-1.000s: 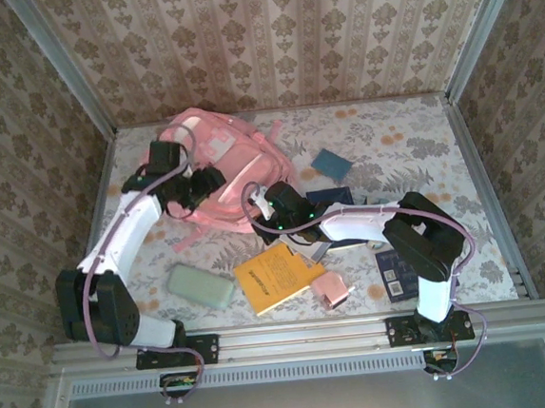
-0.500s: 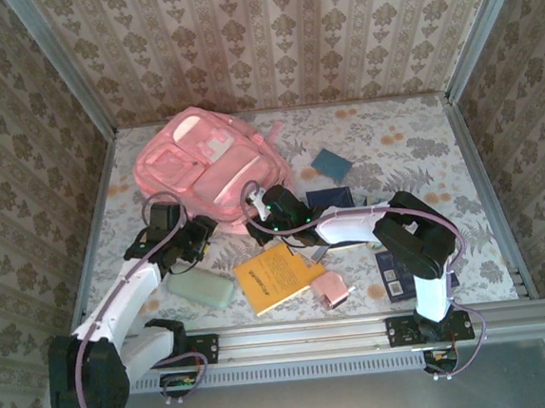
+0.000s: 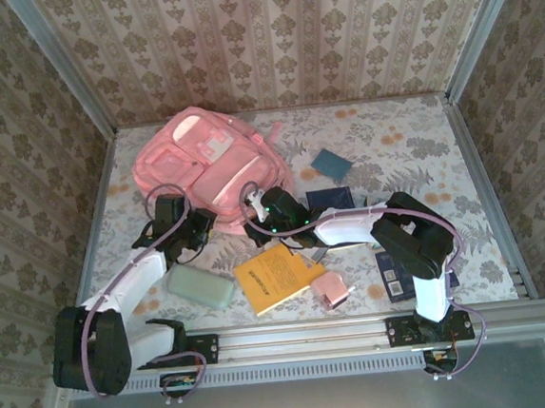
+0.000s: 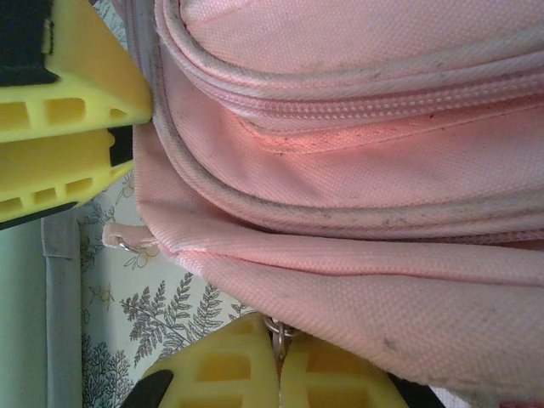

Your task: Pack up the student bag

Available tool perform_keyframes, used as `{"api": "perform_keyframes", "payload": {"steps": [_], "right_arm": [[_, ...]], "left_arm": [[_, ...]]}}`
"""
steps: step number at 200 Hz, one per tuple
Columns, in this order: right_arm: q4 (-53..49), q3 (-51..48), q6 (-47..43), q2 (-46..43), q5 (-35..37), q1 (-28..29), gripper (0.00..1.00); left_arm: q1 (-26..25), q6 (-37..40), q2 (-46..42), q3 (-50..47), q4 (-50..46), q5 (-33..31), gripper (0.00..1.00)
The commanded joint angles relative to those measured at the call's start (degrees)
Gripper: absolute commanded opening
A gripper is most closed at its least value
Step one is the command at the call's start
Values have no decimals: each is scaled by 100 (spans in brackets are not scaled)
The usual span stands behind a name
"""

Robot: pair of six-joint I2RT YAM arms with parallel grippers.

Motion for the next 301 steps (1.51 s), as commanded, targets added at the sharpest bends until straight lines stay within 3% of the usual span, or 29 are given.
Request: {"api": "perform_keyframes", "payload": {"steps": [1, 20, 53, 140, 222, 261, 286, 301], "right_arm": [[501, -11, 128, 64, -164, 83, 0], [485, -12, 138, 55, -144, 80, 0], [254, -8, 15, -20, 84, 79, 0], [-533, 14, -381, -112, 581, -26, 0], [-1103, 171, -600, -114, 308, -843, 0], [-1661, 347, -1241, -199, 639, -881, 0], [-1362, 236, -1298, -366, 107, -876, 0], [-1249, 275, -1180, -392, -245, -831, 0]], "left_arm": [[-7, 134, 153, 48, 299, -147, 30], [11, 228, 183, 40, 289, -255, 23], [123, 319, -72, -8, 53, -525, 0], [887, 952, -711, 212, -964, -627, 0], [1335, 1252, -752, 409, -1257, -460, 0], [1533, 1680, -713, 779, -1743, -607, 0], [1553, 2129, -574, 1164, -2040, -487, 0], [1432, 2487, -349, 1565, -2277, -166, 23]]}}
